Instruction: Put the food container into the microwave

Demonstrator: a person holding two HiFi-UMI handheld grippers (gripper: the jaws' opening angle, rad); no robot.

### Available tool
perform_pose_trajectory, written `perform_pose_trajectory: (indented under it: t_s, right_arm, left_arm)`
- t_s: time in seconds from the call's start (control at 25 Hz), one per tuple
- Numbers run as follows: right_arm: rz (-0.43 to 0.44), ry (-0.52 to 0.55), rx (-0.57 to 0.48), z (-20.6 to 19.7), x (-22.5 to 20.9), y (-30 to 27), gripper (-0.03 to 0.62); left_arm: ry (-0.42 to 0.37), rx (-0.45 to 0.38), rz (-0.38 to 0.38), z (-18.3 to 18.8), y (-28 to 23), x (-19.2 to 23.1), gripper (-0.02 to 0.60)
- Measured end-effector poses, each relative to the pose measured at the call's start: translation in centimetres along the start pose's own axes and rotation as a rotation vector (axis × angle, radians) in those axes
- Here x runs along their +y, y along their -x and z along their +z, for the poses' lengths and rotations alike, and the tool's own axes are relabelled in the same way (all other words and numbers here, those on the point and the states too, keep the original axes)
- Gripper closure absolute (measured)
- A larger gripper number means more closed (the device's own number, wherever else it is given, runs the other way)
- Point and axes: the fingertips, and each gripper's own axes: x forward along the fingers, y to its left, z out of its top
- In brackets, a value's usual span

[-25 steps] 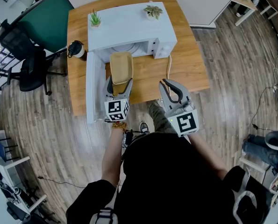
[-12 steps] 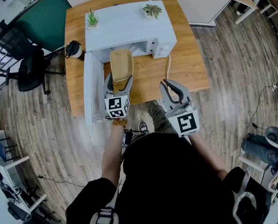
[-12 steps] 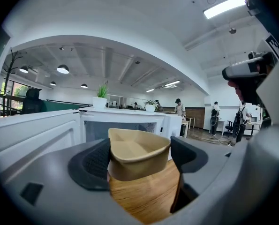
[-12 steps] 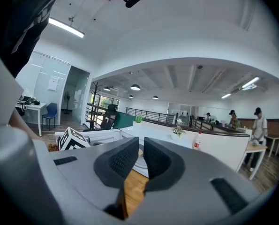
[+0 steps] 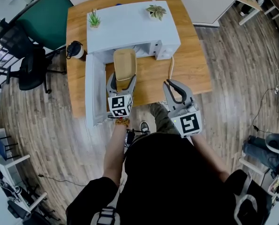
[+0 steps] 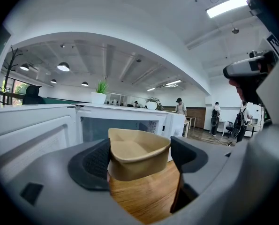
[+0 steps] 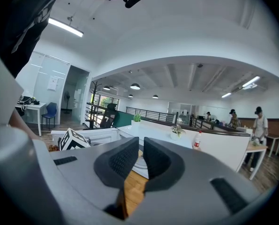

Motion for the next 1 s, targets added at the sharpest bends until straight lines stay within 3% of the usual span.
perform_pose_trajectory:
  t_s: [1.0]
  right_arm:
    - [-0.007, 0.013, 0.027, -1.1, -2.9, -2.0, 0.569]
  left_arm:
    - [0.04, 0.004, 0.022, -0.6, -5.1, 0.8, 0.143]
